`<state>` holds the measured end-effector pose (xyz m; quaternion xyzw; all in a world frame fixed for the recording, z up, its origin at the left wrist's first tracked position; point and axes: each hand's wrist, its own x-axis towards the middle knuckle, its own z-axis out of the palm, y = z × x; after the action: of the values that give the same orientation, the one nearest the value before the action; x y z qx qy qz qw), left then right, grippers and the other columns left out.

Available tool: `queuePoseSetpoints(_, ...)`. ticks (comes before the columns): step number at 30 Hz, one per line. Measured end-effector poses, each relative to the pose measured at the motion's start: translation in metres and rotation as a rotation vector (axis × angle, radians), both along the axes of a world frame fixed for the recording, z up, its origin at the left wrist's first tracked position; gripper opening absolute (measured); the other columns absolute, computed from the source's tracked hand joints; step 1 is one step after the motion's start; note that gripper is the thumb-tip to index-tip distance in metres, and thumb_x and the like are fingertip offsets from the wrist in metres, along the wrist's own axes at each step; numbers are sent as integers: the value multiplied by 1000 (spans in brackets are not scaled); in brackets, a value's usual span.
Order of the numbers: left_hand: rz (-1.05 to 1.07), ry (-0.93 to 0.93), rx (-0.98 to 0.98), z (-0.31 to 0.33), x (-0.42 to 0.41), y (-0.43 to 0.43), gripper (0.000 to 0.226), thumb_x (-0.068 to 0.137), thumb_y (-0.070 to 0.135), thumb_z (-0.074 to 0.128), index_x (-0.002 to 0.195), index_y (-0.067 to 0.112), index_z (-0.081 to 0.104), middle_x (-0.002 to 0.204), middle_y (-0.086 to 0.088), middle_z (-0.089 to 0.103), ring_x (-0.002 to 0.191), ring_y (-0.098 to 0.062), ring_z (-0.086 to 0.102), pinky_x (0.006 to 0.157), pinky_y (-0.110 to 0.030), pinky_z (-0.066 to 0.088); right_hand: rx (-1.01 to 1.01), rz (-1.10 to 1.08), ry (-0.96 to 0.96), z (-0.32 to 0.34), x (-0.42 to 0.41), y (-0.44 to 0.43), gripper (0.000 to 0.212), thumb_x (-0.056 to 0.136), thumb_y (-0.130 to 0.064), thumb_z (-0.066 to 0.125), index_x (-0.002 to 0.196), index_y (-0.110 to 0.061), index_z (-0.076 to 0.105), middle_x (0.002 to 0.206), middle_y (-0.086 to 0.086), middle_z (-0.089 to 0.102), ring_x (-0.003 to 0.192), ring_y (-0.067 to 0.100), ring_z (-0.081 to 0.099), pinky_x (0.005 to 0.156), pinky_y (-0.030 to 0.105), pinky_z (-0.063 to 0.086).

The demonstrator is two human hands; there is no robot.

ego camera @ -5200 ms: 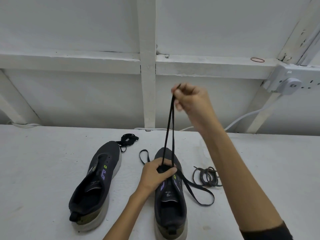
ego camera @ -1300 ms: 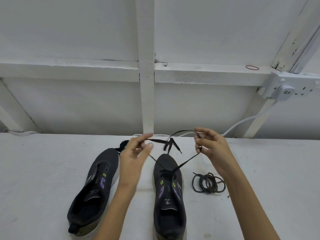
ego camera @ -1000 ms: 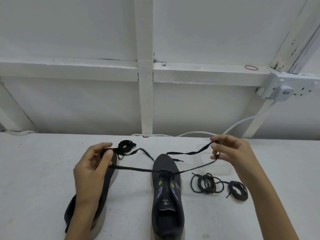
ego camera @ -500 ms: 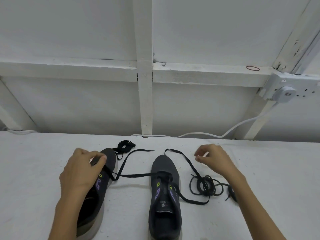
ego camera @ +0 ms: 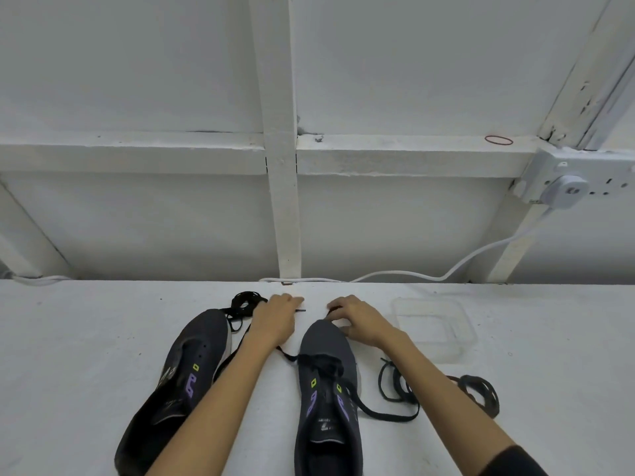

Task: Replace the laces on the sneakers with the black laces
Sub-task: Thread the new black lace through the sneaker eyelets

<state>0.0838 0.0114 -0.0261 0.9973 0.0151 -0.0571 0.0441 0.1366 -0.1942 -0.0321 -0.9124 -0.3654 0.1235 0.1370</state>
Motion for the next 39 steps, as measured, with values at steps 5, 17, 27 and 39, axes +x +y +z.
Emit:
queuePoseSetpoints(5, 38, -302, 30, -29, -5, 1, 26, 89, 3, 55, 103, 23, 64, 102, 2, 63, 97, -22, 59, 81, -35, 33, -5, -108, -151, 3, 0, -9, 8, 86, -23, 67, 90, -17, 69, 111, -4, 62, 107, 19, 50, 90, 34, 34)
queuePoseSetpoints(17, 160, -564, -1050, 42, -99, -25, 18, 98, 8, 52, 93, 18, 65, 95, 3, 61, 80, -7, 62, 73, -11, 46, 800, -330, 288, 84, -96, -46, 13, 85, -20, 74, 75, -27, 76, 72, 18, 67, 62, 15, 52, 62, 24, 39)
queuePoseSetpoints(27, 80, -91, -873, 35, -148, -53, 3, 84, 37, 64, 83, 37, 67, 84, 18, 68, 82, -2, 63, 75, -27, 52, 581, -439, 374, 42, -151, -50, 11, 80, -22, 75, 73, -29, 77, 67, -12, 72, 53, 13, 61, 59, 29, 47)
queuePoseSetpoints(39, 177, -55, -564, 45, -139, -74, 18, 84, 46, 61, 100, 40, 70, 100, 20, 67, 97, -1, 61, 78, -22, 46, 399, -455, 172, 43, -144, -40, 17, 78, -26, 69, 66, -36, 62, 42, -25, 51, 44, 7, 47, 50, 20, 32)
